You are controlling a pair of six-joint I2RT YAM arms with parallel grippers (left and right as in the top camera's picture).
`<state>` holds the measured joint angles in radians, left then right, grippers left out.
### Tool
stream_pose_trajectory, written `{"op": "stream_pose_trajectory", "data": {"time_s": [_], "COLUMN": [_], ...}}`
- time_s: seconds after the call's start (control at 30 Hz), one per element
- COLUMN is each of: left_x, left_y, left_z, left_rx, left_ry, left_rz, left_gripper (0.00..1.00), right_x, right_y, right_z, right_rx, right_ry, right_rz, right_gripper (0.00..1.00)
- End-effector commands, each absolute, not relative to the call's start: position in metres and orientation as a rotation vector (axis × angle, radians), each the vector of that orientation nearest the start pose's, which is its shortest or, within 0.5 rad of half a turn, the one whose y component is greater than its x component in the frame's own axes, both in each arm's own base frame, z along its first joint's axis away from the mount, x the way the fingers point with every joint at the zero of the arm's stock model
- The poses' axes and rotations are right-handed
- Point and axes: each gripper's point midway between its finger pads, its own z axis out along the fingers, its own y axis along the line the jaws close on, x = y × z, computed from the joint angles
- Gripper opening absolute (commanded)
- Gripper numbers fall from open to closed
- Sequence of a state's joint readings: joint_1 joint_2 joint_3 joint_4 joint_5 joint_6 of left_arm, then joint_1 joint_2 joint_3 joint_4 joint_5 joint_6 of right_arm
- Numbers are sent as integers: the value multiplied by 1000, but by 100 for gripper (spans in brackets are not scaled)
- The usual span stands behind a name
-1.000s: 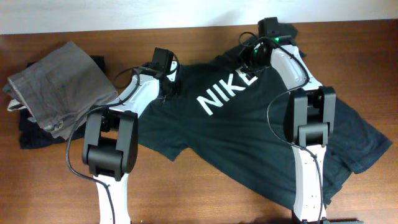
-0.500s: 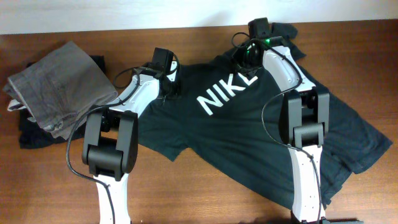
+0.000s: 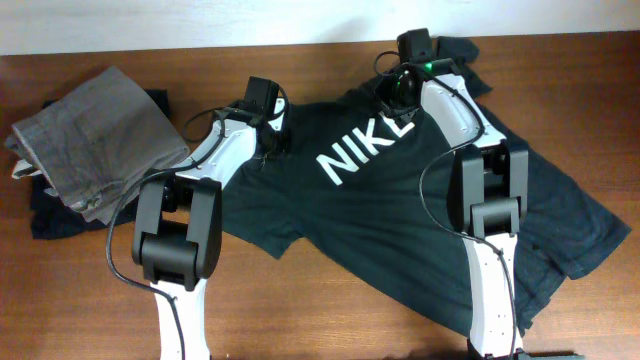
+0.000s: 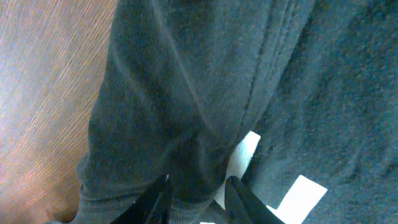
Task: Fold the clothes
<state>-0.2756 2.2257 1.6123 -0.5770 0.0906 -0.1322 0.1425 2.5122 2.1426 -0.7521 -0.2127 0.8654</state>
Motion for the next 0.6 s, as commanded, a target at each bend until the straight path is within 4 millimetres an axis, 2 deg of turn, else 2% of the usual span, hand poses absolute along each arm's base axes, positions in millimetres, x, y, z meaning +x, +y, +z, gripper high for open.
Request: {"op": "stream_pose_trajectory", "data": {"time_s": [0.0,0.23,0.43,0.47,0.57], "left_x": [471,471,471,471,470], "left_y": [-150,-150,-150,-150,-150], "left_z": [-33,-33,-33,-33,-33], "left_rx": [238,238,238,238,238], "left_ry": [2846,2846,2846,2847,2847], "left_rz": [-203,-203,-203,-203,-202], "left_gripper": [1,1,1,1,1], "right_x": [578,578,575,574,576], "right_y": [123,128,132,132,132], "right_z": [18,18,9,8,8], "right_rx": [919,907,906,907,905], "right_ry": [2626,2629,2649,2651,2645], "right_rz": [522,524,516,514,518], "right_gripper": [33,34,32,28,4]}}
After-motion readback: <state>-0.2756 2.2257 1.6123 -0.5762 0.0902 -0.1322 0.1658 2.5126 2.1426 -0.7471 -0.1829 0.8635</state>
